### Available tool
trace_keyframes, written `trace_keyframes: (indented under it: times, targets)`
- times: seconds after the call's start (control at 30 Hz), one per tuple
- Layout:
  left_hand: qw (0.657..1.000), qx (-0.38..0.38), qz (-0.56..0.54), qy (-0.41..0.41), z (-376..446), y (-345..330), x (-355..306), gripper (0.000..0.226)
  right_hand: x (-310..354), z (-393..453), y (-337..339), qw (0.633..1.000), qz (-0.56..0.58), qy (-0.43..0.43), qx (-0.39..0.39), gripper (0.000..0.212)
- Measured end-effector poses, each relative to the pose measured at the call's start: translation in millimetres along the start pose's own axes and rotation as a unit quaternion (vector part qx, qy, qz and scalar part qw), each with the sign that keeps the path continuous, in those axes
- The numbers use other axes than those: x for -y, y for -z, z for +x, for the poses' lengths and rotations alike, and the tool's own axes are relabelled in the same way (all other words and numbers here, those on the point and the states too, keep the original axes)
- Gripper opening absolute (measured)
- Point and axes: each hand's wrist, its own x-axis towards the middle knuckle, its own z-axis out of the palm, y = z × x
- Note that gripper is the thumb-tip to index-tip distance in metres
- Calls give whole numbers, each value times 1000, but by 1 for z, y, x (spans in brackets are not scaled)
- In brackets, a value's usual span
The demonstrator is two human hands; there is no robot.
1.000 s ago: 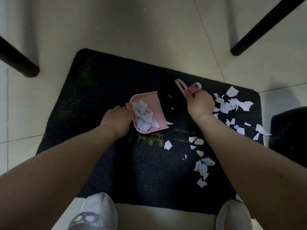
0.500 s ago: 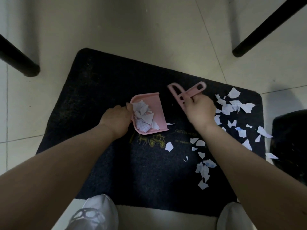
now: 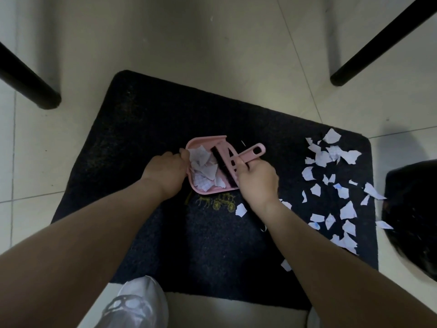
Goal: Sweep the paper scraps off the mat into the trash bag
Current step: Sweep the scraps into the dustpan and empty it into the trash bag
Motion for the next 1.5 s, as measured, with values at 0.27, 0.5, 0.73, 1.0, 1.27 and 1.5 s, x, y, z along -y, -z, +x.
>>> trace_keyframes:
  times: [0.27,0.5,0.73,1.0,1.27,1.5]
  targets:
    - [999,-13,-30,28,-10,0,13,57,-12,44,30,981,2,-56,-183,44]
    - [998,8,-43,40,-8,-3,16,57,-4,67,19,985,-158,-35,-50,46]
    - [999,10,-25,35,-5,-3,17,63,8,41,5,993,-97,59,35,36]
    - [999,9,-19,38,-6,-3,16,64,3,54,28,988,-104,-37,-109,50]
    - [998,11,-30,45,-5,-6,17,62,23,14,-17,997,-47,34,46,41]
    - [999,-18,-36,34,-15,-8,19,64,9,19,18,990,24,-39,-130,37]
